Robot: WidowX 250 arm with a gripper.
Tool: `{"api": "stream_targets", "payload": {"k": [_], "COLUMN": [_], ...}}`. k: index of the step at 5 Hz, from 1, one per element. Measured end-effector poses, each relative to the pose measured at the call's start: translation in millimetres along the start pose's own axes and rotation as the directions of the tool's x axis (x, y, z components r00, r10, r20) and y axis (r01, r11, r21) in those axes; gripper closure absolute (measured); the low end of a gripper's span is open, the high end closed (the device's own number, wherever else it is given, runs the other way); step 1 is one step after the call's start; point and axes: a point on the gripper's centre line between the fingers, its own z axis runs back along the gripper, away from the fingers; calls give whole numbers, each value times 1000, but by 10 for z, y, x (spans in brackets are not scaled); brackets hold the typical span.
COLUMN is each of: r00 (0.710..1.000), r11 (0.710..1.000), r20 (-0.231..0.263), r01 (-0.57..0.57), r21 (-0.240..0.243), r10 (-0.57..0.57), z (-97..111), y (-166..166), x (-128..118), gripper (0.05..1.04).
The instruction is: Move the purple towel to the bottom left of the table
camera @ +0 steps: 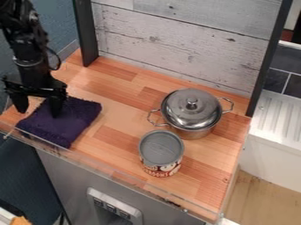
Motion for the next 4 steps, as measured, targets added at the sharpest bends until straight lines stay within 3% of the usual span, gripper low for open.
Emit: {"api": "stream_targets", "payload": {"k": [1, 2, 3, 4], "r00": [1000, 1000, 994, 982], "r11": [1000, 1000, 997, 985], "r20": [13, 25, 91, 126], "r01": [-17, 4, 68, 149], "r21": [0, -30, -44, -88], "r10": [17, -3, -64, -138], "z": [-27, 27, 412, 732], "y": [87, 84, 95, 37], "x": [117, 183, 292, 358], "gripper": [83, 83, 83, 83]}}
